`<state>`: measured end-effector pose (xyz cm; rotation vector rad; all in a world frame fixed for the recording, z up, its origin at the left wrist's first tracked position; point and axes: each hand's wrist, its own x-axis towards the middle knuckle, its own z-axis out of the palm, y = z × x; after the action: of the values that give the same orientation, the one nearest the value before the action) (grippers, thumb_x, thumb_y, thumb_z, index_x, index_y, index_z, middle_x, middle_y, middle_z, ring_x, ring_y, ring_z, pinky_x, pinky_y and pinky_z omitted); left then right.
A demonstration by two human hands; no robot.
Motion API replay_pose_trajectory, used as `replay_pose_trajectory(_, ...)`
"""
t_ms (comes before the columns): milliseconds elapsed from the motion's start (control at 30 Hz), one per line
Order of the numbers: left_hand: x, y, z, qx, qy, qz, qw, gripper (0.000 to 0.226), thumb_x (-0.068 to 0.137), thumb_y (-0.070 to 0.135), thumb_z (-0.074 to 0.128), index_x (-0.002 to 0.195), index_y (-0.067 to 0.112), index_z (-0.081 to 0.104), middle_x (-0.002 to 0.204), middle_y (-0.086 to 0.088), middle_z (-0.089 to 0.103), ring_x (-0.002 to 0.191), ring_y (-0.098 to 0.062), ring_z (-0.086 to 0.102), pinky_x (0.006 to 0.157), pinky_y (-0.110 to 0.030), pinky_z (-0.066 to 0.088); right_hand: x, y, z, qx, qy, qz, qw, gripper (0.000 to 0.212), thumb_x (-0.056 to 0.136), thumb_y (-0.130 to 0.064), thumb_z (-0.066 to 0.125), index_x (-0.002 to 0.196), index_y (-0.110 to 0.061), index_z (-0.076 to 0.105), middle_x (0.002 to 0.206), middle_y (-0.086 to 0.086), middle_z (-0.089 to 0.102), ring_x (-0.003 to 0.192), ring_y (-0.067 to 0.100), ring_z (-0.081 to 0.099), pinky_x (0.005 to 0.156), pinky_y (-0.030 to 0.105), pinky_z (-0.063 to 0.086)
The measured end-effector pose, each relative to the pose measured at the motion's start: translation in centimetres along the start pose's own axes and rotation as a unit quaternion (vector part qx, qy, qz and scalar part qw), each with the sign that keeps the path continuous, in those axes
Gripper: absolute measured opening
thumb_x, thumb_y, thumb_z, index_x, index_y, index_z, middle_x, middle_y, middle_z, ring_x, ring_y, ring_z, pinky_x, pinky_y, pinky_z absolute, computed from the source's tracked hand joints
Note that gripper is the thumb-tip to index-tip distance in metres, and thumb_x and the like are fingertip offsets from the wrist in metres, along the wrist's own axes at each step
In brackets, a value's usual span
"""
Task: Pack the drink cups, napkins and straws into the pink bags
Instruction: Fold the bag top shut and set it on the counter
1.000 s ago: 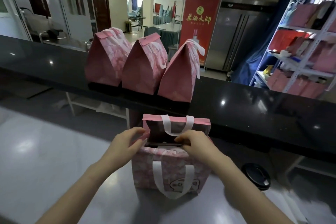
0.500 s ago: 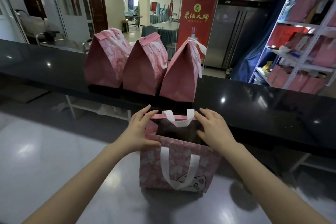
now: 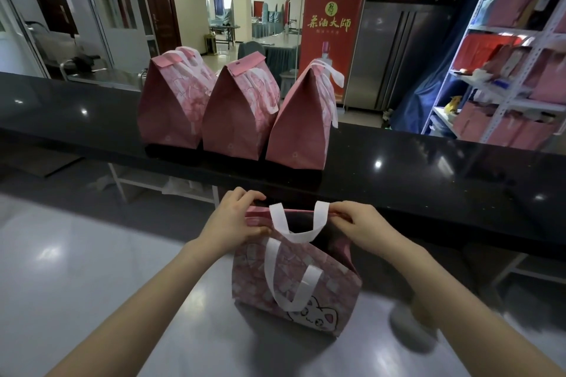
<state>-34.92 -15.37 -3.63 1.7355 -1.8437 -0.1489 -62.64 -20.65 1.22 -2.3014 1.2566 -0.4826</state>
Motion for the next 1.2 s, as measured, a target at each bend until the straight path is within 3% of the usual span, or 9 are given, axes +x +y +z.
replay_pose_trajectory(133,-0.1,0.2,0.5,-0.025,0.002,-0.023,0.999,0.055,0.068,0.042,0.083,0.115,0.03,0.057,0.103,0.012,0.043,0.094,-0.009,0.052,0.077,-0.022,0.048,-1.1,0.2,-0.9,-0.017,-0.131,0.003,0.991,0.087,0.058,-0.074,0.071,0.135,-0.045,0.042,0.12,-0.02,0.05,0.111,0.005,0.047,0.089,0.024,0.04)
replay_pose_trajectory(233,0.0,0.5,0.6,-0.041,0.008,-0.035,0.999,0.051,0.067,0.039,0.084,0.11,0.027,0.059,0.099,0.011,0.043,0.088,-0.007,0.051,0.072,-0.013,0.041,-1.8,0.5,-0.4,-0.083,-0.154,-0.025,0.984,0.107,0.05,-0.064,0.081,0.141,-0.046,0.029,0.127,-0.022,0.041,0.116,0.005,0.038,0.098,0.028,0.038)
replay_pose_trajectory(400,-0.3,0.8,0.0,-0.1,0.026,-0.042,0.994,0.041,0.065,0.031,0.087,0.099,0.03,0.064,0.095,0.011,0.052,0.086,-0.004,0.054,0.07,-0.009,0.039,-2.1,0.5,0.3,-0.126,-0.068,-0.029,0.989,0.072,0.072,-0.018,0.07,0.137,-0.033,0.041,0.112,-0.014,0.05,0.103,0.01,0.046,0.085,0.032,0.049)
replay_pose_trajectory(567,-0.9,0.5,-1.3,-0.2,-0.013,-0.086,0.976,0.034,0.068,0.018,0.087,0.093,0.032,0.069,0.094,0.012,0.066,0.087,-0.002,0.063,0.071,-0.015,0.053,-2.0,1.1,0.2,-0.088,0.019,-0.001,0.996,0.043,0.082,-0.009,0.06,0.12,-0.028,0.061,0.103,-0.007,0.059,0.097,0.014,0.056,0.083,0.033,0.052)
replay_pose_trajectory(700,-1.4,0.1,-2.0,-0.261,-0.05,-0.113,0.957,0.036,0.069,0.008,0.085,0.095,0.029,0.071,0.091,0.01,0.071,0.088,-0.001,0.066,0.067,-0.014,0.054,-1.8,2.1,0.5,-0.045,0.071,0.006,0.996,0.039,0.079,-0.01,0.068,0.114,-0.028,0.066,0.099,-0.01,0.059,0.096,0.011,0.056,0.077,0.02,0.043)
replay_pose_trajectory(800,-1.7,-0.3,-2.3,-0.311,-0.093,-0.135,0.936,0.037,0.069,0.004,0.083,0.093,0.031,0.073,0.093,0.011,0.072,0.091,-0.006,0.067,0.067,-0.016,0.055,-1.7,3.1,-0.1,0.073,0.046,0.031,0.996,0.048,0.072,-0.013,0.081,0.112,-0.034,0.066,0.115,-0.015,0.056,0.106,0.007,0.053,0.078,0.014,0.042)
replay_pose_trajectory(933,-2.1,-0.5,-2.1,-0.383,-0.082,-0.168,0.905,0.043,0.07,-0.001,0.081,0.099,0.029,0.073,0.101,0.005,0.072,0.098,-0.013,0.067,0.071,-0.023,0.057,-2.0,3.8,-0.6,0.281,0.01,0.051,0.958,0.058,0.062,-0.007,0.088,0.107,-0.039,0.069,0.141,-0.019,0.041,0.124,0.007,0.043,0.097,0.024,0.045)
replay_pose_trajectory(1067,-1.9,0.0,-1.8,-0.417,-0.094,-0.174,0.887,0.047,0.072,-0.01,0.073,0.099,0.028,0.074,0.104,-0.002,0.068,0.097,-0.02,0.067,0.072,-0.03,0.058,-2.2,4.0,-0.6,0.275,0.011,0.043,0.96,0.057,0.063,-0.001,0.086,0.103,-0.038,0.07,0.134,-0.014,0.047,0.117,0.008,0.054,0.089,0.025,0.054)
replay_pose_trajectory(1200,-1.5,0.3,-1.5,-0.38,-0.058,-0.173,0.907,0.046,0.071,-0.013,0.073,0.093,0.027,0.074,0.093,0.002,0.071,0.092,-0.016,0.068,0.068,-0.022,0.057,-1.5,3.5,-0.8,0.143,0.024,0.049,0.988,0.048,0.071,0.001,0.08,0.103,-0.033,0.067,0.12,-0.011,0.05,0.103,0.006,0.058,0.073,0.015,0.053)
